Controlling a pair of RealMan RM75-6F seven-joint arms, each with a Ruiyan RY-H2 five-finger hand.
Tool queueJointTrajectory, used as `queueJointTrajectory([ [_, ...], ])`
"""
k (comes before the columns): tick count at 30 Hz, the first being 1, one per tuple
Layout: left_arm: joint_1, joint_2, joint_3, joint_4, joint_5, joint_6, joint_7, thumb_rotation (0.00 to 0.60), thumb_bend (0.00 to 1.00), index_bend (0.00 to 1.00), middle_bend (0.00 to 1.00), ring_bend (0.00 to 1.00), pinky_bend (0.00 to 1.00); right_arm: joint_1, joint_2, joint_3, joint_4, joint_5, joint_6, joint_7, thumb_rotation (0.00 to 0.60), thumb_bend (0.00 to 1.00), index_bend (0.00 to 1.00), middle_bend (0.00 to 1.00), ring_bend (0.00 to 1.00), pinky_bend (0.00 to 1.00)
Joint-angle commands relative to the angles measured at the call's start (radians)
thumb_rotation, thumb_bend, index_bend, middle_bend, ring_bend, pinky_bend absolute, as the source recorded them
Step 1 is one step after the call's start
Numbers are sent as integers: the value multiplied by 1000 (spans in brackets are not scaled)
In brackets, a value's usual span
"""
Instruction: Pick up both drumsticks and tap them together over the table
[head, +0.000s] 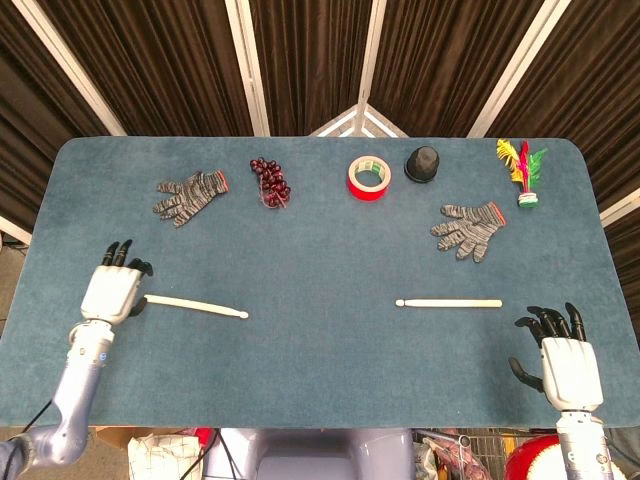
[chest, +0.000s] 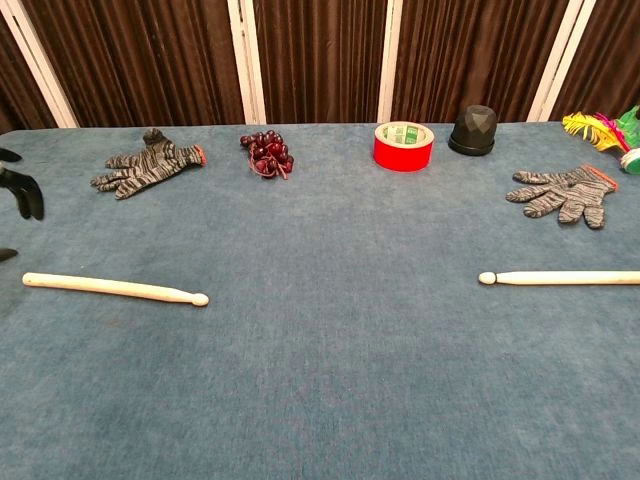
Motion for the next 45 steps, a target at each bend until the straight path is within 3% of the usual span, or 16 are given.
queueJointTrajectory([
  [1, -18, -33, 15, 35, 0, -14, 1, 600, 421, 405, 361, 0, 0, 0, -1, 0, 3, 2, -2, 1, 600, 264, 376, 245, 195, 12],
  [20, -44, -151, 69, 164, 54, -12, -46, 600, 476, 436, 406, 0, 0, 2, -1, 2, 19, 18, -9, 11, 600, 264, 376, 245, 195, 12],
  [45, -54, -176, 86, 169, 17, -14, 36, 600, 479, 485, 469, 6, 0, 4, -6, 2, 25, 23, -10, 10, 600, 263, 376, 245, 195, 12],
])
